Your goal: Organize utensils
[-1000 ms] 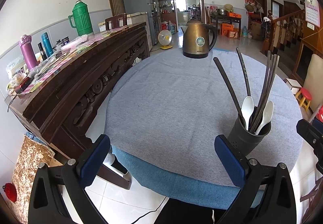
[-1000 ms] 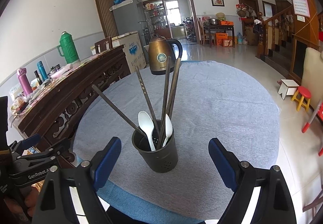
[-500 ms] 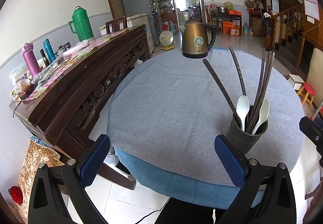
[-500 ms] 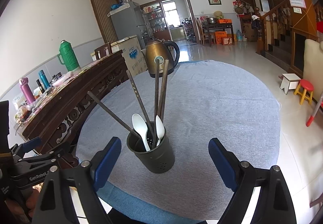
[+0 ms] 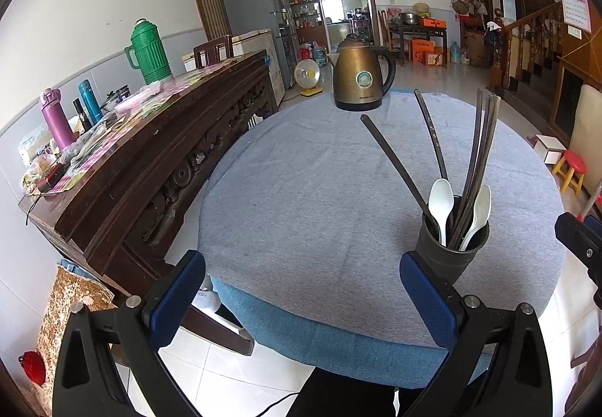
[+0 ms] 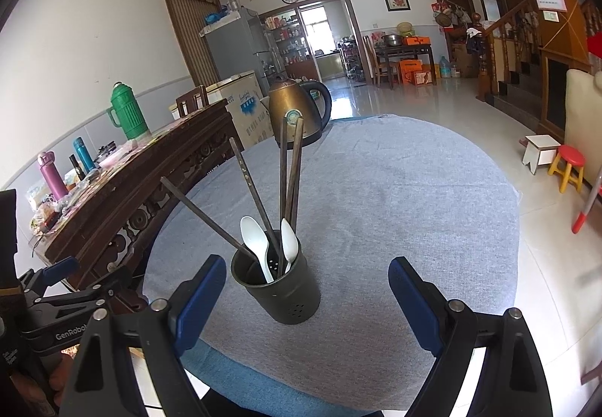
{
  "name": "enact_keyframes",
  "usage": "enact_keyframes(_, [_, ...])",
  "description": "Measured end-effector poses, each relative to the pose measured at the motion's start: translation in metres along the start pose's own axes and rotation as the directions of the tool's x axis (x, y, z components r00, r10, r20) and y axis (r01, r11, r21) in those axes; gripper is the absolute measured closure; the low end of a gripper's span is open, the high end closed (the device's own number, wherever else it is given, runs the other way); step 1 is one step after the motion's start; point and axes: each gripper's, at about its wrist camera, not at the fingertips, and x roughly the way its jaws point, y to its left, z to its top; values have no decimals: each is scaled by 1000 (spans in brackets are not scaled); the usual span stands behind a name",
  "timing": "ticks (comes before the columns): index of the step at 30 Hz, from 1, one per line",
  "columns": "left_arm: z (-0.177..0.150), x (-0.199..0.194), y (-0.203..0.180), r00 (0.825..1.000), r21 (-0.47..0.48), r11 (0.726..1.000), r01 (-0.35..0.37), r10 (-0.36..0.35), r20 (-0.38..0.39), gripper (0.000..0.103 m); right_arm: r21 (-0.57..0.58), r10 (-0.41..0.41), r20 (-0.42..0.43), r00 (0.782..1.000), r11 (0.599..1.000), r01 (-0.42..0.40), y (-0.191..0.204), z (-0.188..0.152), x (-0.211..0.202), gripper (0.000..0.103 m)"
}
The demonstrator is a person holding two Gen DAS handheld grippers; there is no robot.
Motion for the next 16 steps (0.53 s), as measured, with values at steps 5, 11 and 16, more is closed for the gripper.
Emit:
enact_keyframes(5, [2,3,2,1000,-2,1000,9,-9,1,0,-17,-8,2,1000,1000,8,6,4,2,13])
enact_keyframes(11, [3,11,7,1000,-11,1000,27,-27,-2,0,-32,-22,-7,1000,999,22,14,7,9,13])
enact_keyframes(16, [2,23,11,999,-11,999,49,-49,12,1,-25,-49,-14,999,999,49,14,7,20,13])
